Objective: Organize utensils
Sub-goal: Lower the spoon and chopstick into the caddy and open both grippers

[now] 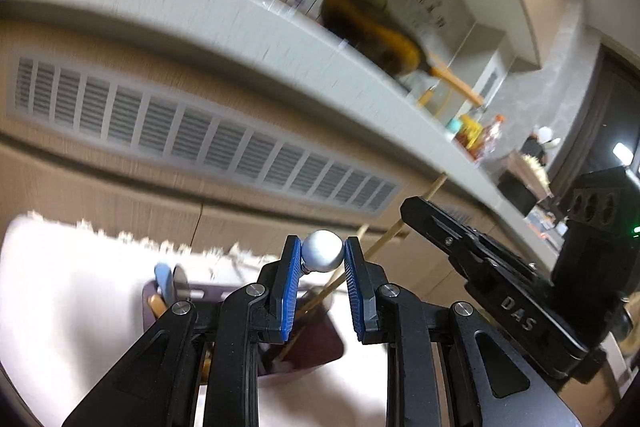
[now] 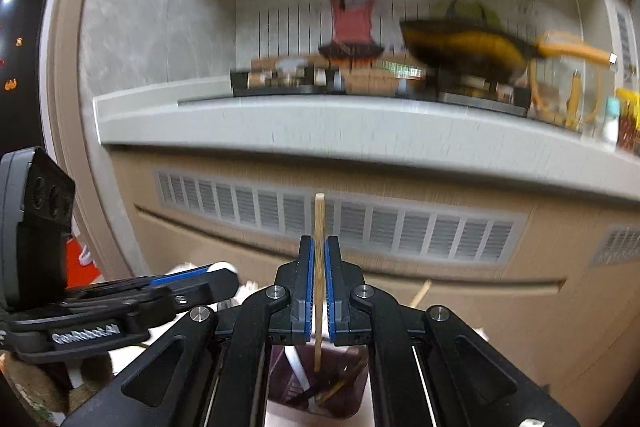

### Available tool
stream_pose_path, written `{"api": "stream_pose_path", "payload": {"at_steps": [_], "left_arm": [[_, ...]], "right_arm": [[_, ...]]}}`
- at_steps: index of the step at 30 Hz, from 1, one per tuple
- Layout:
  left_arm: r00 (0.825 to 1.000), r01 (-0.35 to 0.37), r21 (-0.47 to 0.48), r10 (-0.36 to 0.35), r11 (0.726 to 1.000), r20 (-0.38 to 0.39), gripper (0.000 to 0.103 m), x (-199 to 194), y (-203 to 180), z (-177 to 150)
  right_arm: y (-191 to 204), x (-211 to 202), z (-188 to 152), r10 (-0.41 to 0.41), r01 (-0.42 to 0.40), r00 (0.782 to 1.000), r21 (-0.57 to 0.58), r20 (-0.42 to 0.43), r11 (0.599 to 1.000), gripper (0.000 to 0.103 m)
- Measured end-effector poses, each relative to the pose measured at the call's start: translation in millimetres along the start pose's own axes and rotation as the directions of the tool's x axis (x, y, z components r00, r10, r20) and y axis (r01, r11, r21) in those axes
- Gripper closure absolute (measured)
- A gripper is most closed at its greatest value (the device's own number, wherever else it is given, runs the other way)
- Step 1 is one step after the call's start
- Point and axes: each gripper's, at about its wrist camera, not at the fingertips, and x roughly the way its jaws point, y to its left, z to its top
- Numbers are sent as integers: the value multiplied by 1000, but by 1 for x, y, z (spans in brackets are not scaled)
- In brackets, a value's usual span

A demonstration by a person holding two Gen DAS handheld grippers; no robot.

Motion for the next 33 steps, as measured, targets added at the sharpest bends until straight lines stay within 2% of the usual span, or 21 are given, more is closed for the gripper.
{"api": "stream_pose_path", "payload": {"at_steps": [4, 6, 8, 9, 11, 12, 14, 15, 17, 18, 20, 21, 22, 25, 27, 29, 31, 33], "left_arm": [[996, -51, -28, 49, 998, -69, 80, 23, 17, -19], [994, -82, -14, 81, 997, -70, 79, 24, 21, -25], [995, -82, -10, 81, 997, -58, 75, 20, 20, -27], [996, -80, -8, 80, 997, -39, 68, 13, 17, -26], [995, -95, 7, 95, 995, -1, 53, 2, 12, -22], [993, -111, 21, 110, 994, 36, 45, -9, 7, -20], [988, -134, 36, 131, 990, 80, 41, -25, -1, -18], [984, -151, 45, 146, 988, 104, 38, -36, -5, -19], [967, -204, 61, 192, 977, 168, 27, -62, -13, -27], [955, -240, 69, 223, 968, 198, 20, -74, -17, -32], [925, -315, 102, 281, 944, 254, 13, -95, -28, -48], [916, -337, 118, 297, 934, 269, 9, -101, -31, -55], [900, -377, 146, 326, 914, 289, 5, -111, -38, -67], [870, -453, 192, 383, 871, 311, 0, -132, -51, -97], [860, -478, 196, 410, 856, 305, 0, -143, -53, -118], [858, -495, 204, 439, 845, 266, 0, -147, -51, -141], [853, -516, 219, 473, 828, 222, 0, -147, -52, -166], [842, -538, 249, 495, 806, 217, 0, -148, -57, -191]], "right_arm": [[-4, 25, -24, 23, -21, 996, 31, -92, 999, 98], [-5, 37, -33, 34, -28, 989, 44, -142, 999, 98], [-12, 48, -45, 31, -16, 981, 77, -194, 997, 95], [-15, 52, -49, 37, -17, 976, 94, -215, 995, 92], [-24, 54, -58, 54, -20, 969, 143, -241, 990, 69], [-28, 50, -61, 52, -14, 970, 159, -236, 987, 64], [-31, 35, -63, 27, 7, 978, 161, -208, 987, 49], [-32, 23, -64, 12, 17, 982, 155, -188, 988, 47], [-33, -1, -65, -6, 28, 989, 145, -151, 989, 33], [-31, -13, -65, -17, 35, 991, 138, -130, 990, 30], [-27, -43, -72, -52, 62, 995, 115, -84, 991, 15], [-21, -54, -73, -62, 69, 996, 103, -69, 992, 12], [-16, -71, -81, -73, 77, 996, 87, -50, 993, 8], [-5, -107, -103, -86, 87, 996, 57, -23, 995, 1], [-1, -121, -117, -89, 90, 996, 51, -26, 995, 1], [5, -135, -135, -88, 90, 995, 53, -39, 995, 1], [9, -145, -153, -103, 106, 993, 57, -53, 993, 1], [11, -153, -170, -132, 135, 990, 50, -49, 990, 1]]}}
